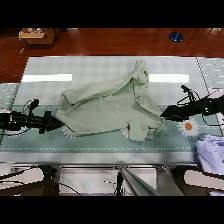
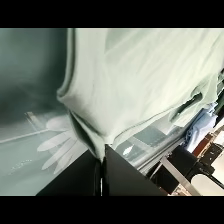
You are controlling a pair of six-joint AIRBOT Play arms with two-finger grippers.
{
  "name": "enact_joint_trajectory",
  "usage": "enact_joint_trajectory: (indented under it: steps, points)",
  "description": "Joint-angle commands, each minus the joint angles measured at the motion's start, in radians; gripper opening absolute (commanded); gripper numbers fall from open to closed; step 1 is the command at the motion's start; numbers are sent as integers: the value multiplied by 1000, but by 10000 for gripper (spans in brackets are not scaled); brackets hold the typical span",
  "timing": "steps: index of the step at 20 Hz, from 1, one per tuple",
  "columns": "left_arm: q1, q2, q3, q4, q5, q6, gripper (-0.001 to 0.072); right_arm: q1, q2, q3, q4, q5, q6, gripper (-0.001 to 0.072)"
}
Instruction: Fold the shirts.
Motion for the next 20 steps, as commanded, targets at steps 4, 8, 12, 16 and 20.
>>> enact_joint_trajectory:
  steps: [4,8,12,16,20]
  points:
    - [0,1,1,-15,-5,2,20,155,0,-5,-49,-208,146,88]
    - [2,19,56,-31,-84,30,20,125,61,22,-42,-113,140,18]
    - [60,199,241,-304,-153,58,19,82,285,156,15,-33,124,18]
    - [111,447,483,-645,-89,57,19,67,537,403,124,-136,171,17]
    - [127,661,785,-649,157,-11,19,67,650,713,22,-283,309,17]
